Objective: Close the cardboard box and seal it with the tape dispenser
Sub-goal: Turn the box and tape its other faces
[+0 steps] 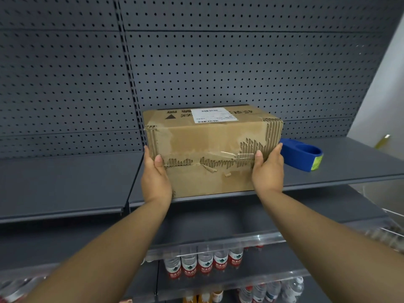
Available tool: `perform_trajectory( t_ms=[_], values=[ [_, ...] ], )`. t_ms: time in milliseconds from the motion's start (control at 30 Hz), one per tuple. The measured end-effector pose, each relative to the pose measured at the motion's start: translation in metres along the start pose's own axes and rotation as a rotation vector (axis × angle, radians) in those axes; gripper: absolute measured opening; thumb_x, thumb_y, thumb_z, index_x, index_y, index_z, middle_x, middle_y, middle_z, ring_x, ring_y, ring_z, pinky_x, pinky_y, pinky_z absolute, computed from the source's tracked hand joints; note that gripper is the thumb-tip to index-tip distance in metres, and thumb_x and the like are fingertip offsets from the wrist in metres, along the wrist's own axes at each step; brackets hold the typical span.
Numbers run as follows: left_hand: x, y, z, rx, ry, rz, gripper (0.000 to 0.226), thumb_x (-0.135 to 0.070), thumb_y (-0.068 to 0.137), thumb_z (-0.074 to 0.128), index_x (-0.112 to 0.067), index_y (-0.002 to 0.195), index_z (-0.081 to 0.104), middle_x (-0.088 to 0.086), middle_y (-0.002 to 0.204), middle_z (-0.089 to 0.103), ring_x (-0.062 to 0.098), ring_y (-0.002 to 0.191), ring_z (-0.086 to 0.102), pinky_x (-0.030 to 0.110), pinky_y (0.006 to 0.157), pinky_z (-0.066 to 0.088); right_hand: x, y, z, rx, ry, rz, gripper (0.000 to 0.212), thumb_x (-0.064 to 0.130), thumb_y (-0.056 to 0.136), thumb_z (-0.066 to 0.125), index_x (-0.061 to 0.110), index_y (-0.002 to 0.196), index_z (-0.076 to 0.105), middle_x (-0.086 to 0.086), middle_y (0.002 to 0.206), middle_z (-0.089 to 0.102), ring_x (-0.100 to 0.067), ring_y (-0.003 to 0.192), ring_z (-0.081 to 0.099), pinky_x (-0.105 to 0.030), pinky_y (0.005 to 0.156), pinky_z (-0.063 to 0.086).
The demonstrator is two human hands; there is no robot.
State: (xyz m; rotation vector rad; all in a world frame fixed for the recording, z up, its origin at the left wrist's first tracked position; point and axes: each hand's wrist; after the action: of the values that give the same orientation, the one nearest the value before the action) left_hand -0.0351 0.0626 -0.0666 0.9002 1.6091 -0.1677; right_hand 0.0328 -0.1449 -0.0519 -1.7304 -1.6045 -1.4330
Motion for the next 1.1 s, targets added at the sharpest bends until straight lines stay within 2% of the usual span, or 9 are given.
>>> perform_trajectory(
  t_ms=[67, 233, 333, 467, 667, 833, 933, 1033, 1100],
  values=[
    [-0.002, 0.000, 0.000, 0.000, 0.024, -0.009, 0.051, -0.039, 0.100, 0.021, -0.026, 0.149, 0.014, 0.009, 0.118, 0.059, 0.020, 0.093, 0.051, 0.032, 0.079, 0.041, 0.000, 0.000, 0.002, -0.011, 0.007, -0.002, 0.067, 0.033, 0.098, 0.038, 0.009, 0.150, 0.002, -0.012, 0.150, 0.028, -0.026, 0.137, 0.028, -0.037, 0.111, 0.025],
    [0.002, 0.005, 0.004, -0.019, -0.023, -0.011, 0.053, -0.047, 0.097, 0.018, -0.026, 0.146, 0.026, 0.007, 0.132, 0.054, 0.028, 0.116, 0.051, 0.045, 0.096, 0.043, 0.000, 0.003, 0.002, -0.047, 0.030, 0.001, 0.068, 0.035, 0.097, 0.042, 0.013, 0.150, 0.006, -0.010, 0.144, 0.033, -0.026, 0.132, 0.033, -0.038, 0.107, 0.028],
    [0.003, 0.007, 0.004, -0.020, -0.033, 0.004, 0.053, -0.050, 0.096, 0.021, -0.020, 0.136, 0.038, 0.007, 0.123, 0.059, 0.028, 0.108, 0.055, 0.044, 0.088, 0.047, 0.001, 0.006, 0.002, -0.053, 0.067, 0.005, 0.068, 0.034, 0.096, 0.045, 0.016, 0.150, 0.009, -0.009, 0.144, 0.034, -0.025, 0.132, 0.034, -0.037, 0.107, 0.027],
    [0.005, 0.007, 0.003, -0.038, 0.026, 0.015, 0.052, -0.047, 0.097, 0.023, -0.019, 0.137, 0.038, 0.007, 0.110, 0.062, 0.029, 0.095, 0.058, 0.037, 0.075, 0.047, -0.003, 0.006, 0.003, -0.071, 0.087, 0.010, 0.067, 0.035, 0.095, 0.047, 0.017, 0.149, 0.014, -0.008, 0.146, 0.033, -0.024, 0.133, 0.033, -0.037, 0.108, 0.027],
    [0.001, 0.005, 0.002, -0.056, 0.080, 0.002, 0.046, -0.041, 0.099, 0.027, -0.011, 0.125, 0.051, 0.000, 0.088, 0.055, 0.019, 0.078, 0.049, 0.029, 0.065, 0.035, -0.010, 0.006, 0.003, -0.098, 0.112, -0.010, 0.065, 0.034, 0.093, 0.051, 0.015, 0.147, 0.021, -0.007, 0.143, 0.038, -0.023, 0.131, 0.037, -0.037, 0.107, 0.029],
    [0.005, 0.012, -0.002, -0.027, 0.070, 0.074, 0.052, -0.050, 0.095, 0.026, -0.015, 0.128, 0.049, 0.005, 0.109, 0.063, 0.022, 0.093, 0.056, 0.031, 0.072, 0.041, -0.013, 0.011, 0.002, -0.093, 0.121, -0.042, 0.066, 0.038, 0.092, 0.052, 0.017, 0.147, 0.022, -0.006, 0.143, 0.038, -0.022, 0.132, 0.036, -0.037, 0.107, 0.030],
    [0.005, 0.016, -0.007, 0.018, 0.121, 0.114, 0.071, -0.064, 0.086, 0.023, -0.023, 0.144, 0.026, 0.004, 0.137, 0.049, 0.027, 0.119, 0.050, 0.043, 0.086, 0.047, -0.015, 0.012, 0.001, -0.075, 0.127, -0.077, 0.068, 0.039, 0.092, 0.051, 0.017, 0.148, 0.018, -0.005, 0.149, 0.033, -0.021, 0.136, 0.031, -0.035, 0.110, 0.026],
    [-0.002, 0.015, -0.013, -0.045, 0.238, 0.241, 0.085, -0.064, 0.082, 0.027, -0.016, 0.149, 0.005, 0.005, 0.156, 0.013, 0.023, 0.142, 0.017, 0.046, 0.112, 0.025, -0.018, 0.013, 0.000, -0.057, 0.127, -0.095, 0.070, 0.038, 0.093, 0.050, 0.015, 0.149, 0.015, -0.004, 0.152, 0.028, -0.020, 0.139, 0.026, -0.033, 0.111, 0.023],
    [-0.008, 0.017, -0.015, -0.100, 0.460, 0.428, 0.086, -0.061, 0.085, 0.026, -0.009, 0.148, 0.001, 0.013, 0.157, 0.001, 0.025, 0.144, 0.000, 0.040, 0.117, 0.002, -0.021, 0.012, 0.000, -0.055, 0.130, -0.115, 0.070, 0.037, 0.093, 0.050, 0.014, 0.149, 0.015, -0.004, 0.153, 0.026, -0.019, 0.140, 0.025, -0.032, 0.112, 0.021]
  ],
)
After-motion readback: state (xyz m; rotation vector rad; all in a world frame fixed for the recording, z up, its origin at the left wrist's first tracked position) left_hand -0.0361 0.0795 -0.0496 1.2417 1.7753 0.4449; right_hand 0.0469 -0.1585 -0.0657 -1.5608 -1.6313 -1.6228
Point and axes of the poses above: each hand's wrist, its own y-axis towards the middle knuckle, its own z-axis out of the palm, x = y × z
